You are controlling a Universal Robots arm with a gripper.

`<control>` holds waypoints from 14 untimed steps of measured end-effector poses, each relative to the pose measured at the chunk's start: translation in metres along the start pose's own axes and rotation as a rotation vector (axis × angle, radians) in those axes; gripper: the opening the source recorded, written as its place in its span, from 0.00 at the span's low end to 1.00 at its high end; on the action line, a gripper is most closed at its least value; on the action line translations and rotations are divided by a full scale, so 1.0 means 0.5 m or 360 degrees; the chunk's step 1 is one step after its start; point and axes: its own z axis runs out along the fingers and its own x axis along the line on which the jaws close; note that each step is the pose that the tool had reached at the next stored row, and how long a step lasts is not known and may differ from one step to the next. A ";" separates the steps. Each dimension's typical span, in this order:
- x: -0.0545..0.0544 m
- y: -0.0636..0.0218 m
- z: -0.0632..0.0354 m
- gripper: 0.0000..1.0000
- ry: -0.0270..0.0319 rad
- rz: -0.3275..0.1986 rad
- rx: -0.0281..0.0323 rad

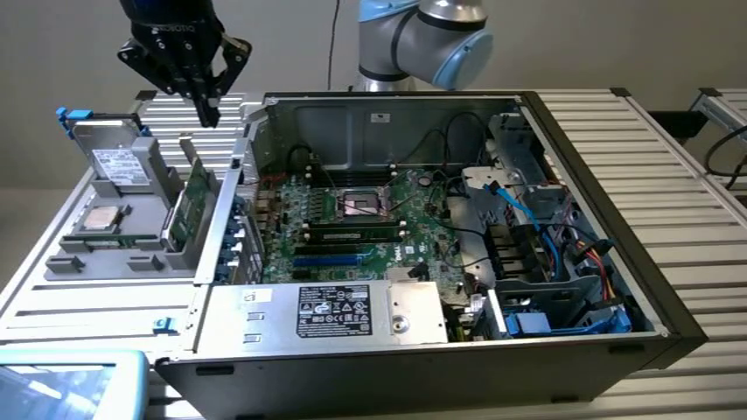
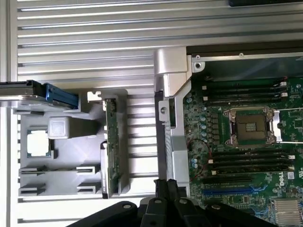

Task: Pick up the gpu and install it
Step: 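Reach for the gpu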

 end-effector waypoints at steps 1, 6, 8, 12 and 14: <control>0.009 0.000 0.000 0.12 0.00005 0.0000 -0.00004; 0.054 -0.001 0.003 0.12 0.00024 0.0000 -0.00024; 0.072 0.000 0.004 0.12 0.00026 0.0000 -0.00025; 0.109 0.006 0.009 0.12 0.00026 0.0000 -0.00026; 0.128 0.011 0.011 0.12 0.00025 0.0000 -0.00026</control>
